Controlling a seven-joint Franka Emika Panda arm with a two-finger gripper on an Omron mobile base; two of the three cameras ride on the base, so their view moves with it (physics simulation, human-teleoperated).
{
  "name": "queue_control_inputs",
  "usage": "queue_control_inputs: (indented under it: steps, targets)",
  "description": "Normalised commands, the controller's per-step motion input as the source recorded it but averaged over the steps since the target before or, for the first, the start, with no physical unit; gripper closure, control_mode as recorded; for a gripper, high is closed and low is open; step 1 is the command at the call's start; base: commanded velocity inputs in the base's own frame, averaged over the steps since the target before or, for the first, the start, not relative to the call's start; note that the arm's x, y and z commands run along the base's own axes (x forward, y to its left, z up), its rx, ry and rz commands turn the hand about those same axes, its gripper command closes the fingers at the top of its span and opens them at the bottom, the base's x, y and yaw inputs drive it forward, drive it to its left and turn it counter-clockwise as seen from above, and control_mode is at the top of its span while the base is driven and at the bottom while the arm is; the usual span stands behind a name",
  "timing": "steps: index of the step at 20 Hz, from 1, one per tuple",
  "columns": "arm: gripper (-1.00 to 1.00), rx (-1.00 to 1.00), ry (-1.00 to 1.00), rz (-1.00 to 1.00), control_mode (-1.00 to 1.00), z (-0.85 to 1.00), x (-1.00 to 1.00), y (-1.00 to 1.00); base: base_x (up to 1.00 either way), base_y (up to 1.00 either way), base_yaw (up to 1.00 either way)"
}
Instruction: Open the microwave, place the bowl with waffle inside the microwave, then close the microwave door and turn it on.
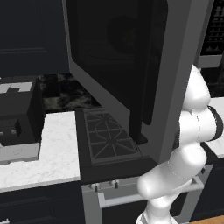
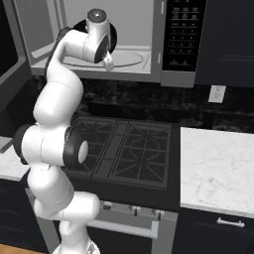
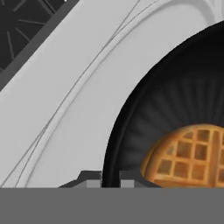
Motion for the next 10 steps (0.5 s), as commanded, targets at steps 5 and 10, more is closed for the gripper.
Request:
queue_control_inputs:
  steps: [5, 10]
  targets:
    - [1.00, 0.00, 0.06, -0.07, -1.00, -0.27, 0.00, -0.32, 0.00, 0.00, 0.00]
    - [1.00, 0.00, 0.00, -0.05, -1.00, -0.29, 0.00, -0.18, 0.00, 0.00, 0.00]
